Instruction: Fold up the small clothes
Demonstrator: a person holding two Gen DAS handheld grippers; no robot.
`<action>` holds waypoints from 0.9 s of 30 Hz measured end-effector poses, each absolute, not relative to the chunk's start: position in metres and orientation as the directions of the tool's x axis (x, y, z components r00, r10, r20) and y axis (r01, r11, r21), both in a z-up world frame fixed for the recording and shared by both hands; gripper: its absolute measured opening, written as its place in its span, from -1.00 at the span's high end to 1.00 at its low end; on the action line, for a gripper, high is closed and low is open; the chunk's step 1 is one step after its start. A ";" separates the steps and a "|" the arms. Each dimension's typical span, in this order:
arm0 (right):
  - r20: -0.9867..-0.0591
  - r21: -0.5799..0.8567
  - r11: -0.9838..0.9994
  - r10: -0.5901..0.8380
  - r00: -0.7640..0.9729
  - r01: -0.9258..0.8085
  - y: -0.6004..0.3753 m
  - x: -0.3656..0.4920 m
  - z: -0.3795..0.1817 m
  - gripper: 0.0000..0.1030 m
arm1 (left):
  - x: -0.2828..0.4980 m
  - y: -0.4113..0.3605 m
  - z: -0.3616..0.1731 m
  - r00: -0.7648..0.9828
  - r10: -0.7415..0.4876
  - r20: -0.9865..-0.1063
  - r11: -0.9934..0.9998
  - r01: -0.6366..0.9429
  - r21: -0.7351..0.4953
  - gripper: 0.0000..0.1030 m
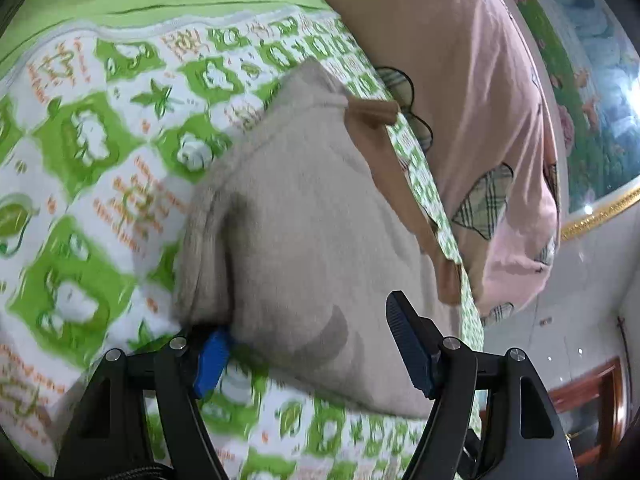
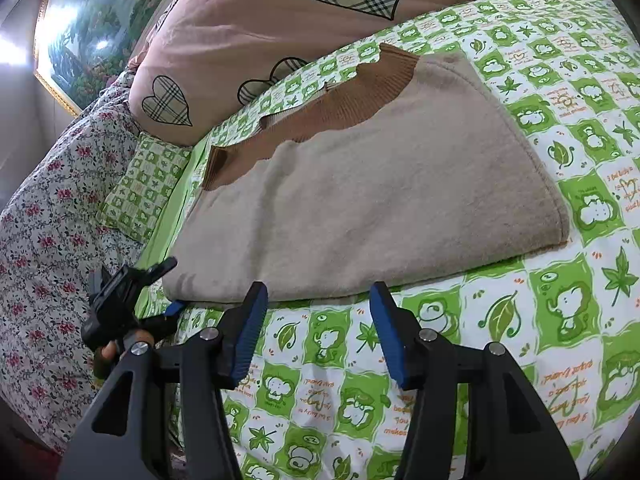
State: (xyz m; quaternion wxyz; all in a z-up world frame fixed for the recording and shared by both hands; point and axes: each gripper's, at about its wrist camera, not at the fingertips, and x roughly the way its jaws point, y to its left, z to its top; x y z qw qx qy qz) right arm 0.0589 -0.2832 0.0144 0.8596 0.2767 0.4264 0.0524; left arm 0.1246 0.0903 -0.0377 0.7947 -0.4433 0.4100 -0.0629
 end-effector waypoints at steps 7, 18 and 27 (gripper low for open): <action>-0.700 0.530 0.837 0.344 0.626 0.134 -0.283 0.069 0.015 -0.13 | 0.146 0.099 -0.028 0.696 -0.364 -0.619 0.653 -0.284 -0.702 0.53; -0.667 0.578 0.806 0.374 0.644 0.129 -0.329 0.103 0.019 -0.15 | 0.155 0.012 0.054 0.740 -0.409 -0.534 0.840 0.077 -0.537 0.75; -0.533 0.771 0.635 0.593 0.603 0.057 -0.360 0.158 0.007 -0.23 | 0.166 -0.097 0.038 0.613 -0.545 -0.572 0.829 0.289 -0.480 0.78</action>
